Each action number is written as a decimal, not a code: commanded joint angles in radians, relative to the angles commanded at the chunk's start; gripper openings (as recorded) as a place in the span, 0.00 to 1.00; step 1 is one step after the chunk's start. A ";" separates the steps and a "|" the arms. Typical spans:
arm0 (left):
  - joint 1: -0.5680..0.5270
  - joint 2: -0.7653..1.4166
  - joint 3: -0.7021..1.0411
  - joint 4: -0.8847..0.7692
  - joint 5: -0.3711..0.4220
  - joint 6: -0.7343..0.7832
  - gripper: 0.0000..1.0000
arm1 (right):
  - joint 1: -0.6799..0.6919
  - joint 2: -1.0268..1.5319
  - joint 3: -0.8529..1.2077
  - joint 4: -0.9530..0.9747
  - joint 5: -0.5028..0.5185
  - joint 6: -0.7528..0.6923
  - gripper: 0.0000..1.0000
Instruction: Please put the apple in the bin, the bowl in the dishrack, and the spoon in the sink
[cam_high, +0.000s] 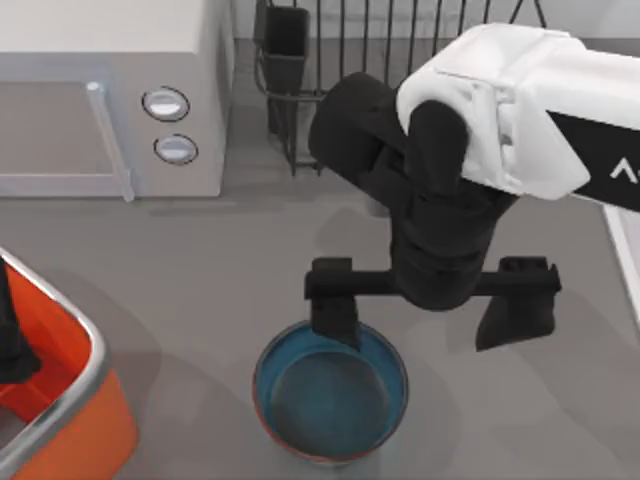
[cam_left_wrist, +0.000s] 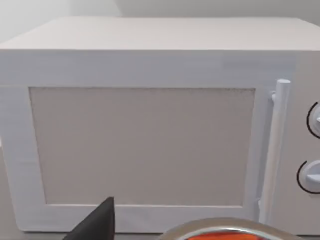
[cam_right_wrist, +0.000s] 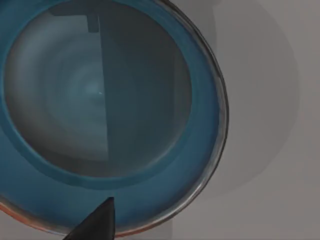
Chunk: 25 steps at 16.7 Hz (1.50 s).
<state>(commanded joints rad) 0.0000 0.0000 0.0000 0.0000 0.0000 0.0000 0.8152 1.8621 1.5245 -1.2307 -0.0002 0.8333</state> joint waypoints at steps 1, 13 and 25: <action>0.000 0.000 0.000 0.000 0.000 0.000 1.00 | 0.000 0.001 -0.003 0.003 0.000 0.000 1.00; 0.000 0.000 0.000 0.000 0.000 0.000 1.00 | 0.007 0.110 -0.264 0.372 0.002 0.006 1.00; 0.000 0.000 0.000 0.000 0.000 0.000 1.00 | 0.007 0.110 -0.264 0.372 0.002 0.006 0.32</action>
<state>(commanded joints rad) 0.0000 0.0000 0.0000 0.0000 0.0000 0.0000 0.8227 1.9720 1.2601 -0.8590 0.0014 0.8390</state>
